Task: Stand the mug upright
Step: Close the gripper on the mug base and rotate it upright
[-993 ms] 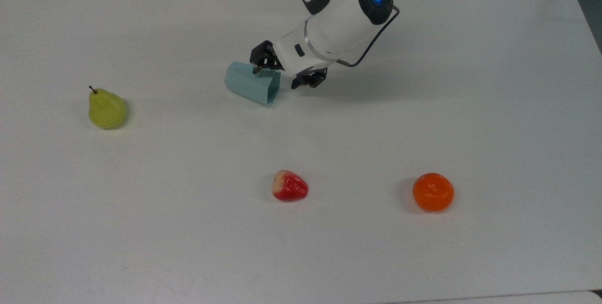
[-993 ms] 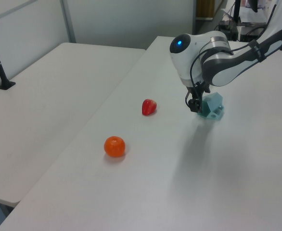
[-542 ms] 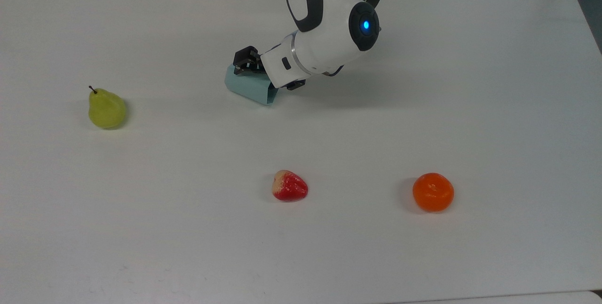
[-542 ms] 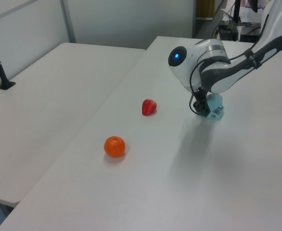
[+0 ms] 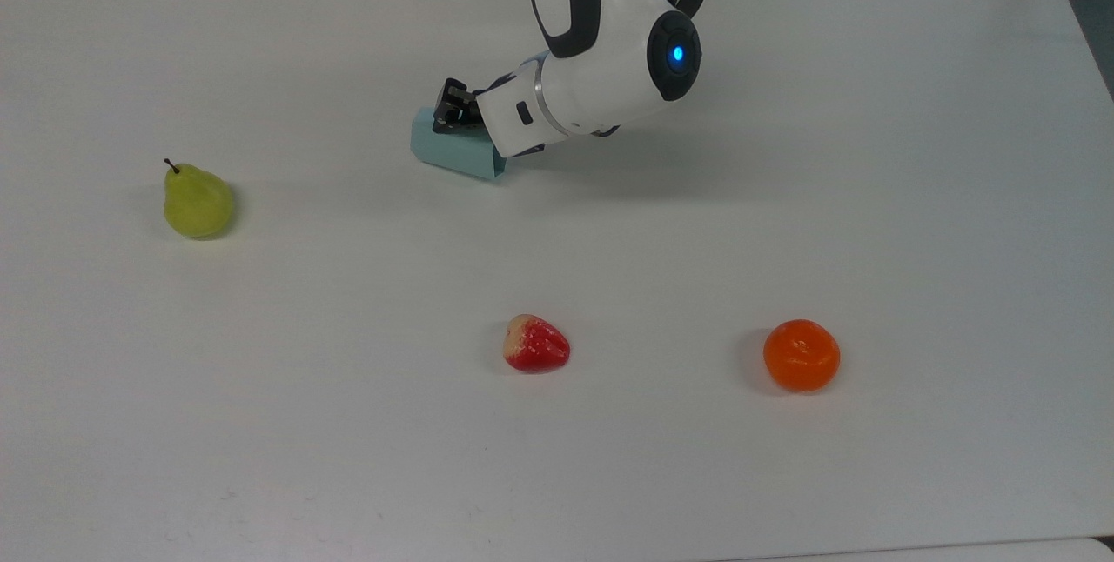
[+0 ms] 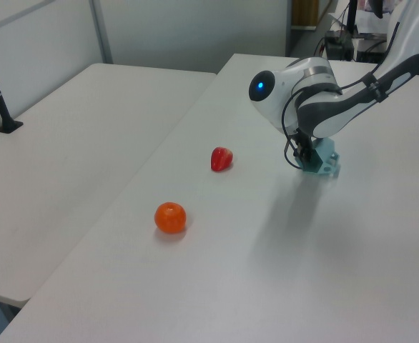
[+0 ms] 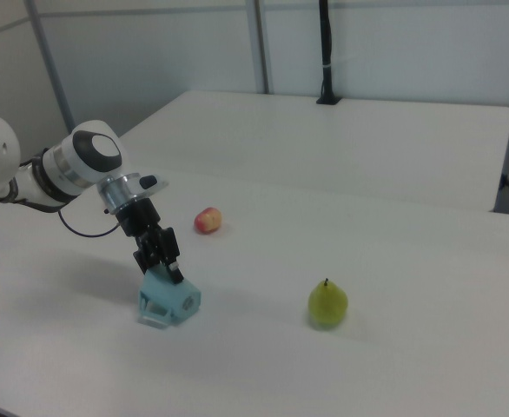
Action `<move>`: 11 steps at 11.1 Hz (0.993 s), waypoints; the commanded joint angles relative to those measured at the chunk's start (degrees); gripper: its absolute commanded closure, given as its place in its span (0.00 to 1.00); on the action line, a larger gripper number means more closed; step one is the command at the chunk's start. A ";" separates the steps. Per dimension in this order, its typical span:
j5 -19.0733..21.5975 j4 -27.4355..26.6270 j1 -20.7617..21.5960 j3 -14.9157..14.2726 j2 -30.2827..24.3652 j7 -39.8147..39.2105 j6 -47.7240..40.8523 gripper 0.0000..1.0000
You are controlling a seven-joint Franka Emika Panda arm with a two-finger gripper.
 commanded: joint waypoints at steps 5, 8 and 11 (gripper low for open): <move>0.67 0.87 -0.54 -0.18 -2.57 -1.74 -3.91 0.93; 3.38 1.41 -0.90 -0.01 -3.45 -5.96 -3.13 1.00; 10.48 1.41 -1.42 0.08 -6.17 -12.17 7.90 1.00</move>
